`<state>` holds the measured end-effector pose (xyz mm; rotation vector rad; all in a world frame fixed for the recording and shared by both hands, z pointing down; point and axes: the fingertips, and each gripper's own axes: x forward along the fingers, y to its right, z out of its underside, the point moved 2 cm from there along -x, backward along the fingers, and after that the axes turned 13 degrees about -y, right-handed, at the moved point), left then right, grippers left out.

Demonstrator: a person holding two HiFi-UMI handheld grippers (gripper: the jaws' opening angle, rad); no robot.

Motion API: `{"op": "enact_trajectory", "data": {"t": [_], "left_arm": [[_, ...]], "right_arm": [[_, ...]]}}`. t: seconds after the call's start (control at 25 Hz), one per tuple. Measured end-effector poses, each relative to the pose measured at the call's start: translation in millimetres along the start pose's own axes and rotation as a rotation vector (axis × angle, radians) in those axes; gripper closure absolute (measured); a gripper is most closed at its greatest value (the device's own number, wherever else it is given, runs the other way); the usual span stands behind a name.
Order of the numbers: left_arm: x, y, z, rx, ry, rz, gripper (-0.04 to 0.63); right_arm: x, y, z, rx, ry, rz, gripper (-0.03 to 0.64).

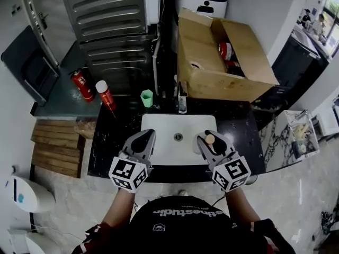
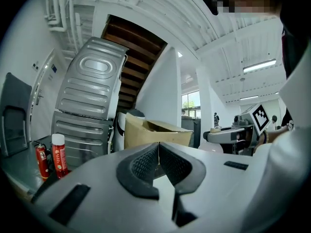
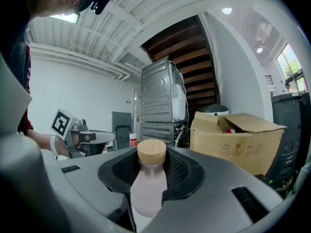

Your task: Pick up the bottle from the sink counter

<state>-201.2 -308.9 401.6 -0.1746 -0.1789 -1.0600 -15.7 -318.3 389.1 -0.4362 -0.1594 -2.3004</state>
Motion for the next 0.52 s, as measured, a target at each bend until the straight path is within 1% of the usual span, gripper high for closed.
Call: {"op": "enact_trajectory", "data": {"t": [0.2,0.52], "left_arm": [[6.5,5.4,-3.2,0.008,0.001,0.02,0.58],[8.7,3.9,-0.8,0.013,-0.01,0.021,0.58]], "right_arm": [[-3.7,3.8,2.1,-0.002,0.004,0.01,0.463],[-0.6,2.3,0.0,0.007,0.01,-0.002,0.463]]}}
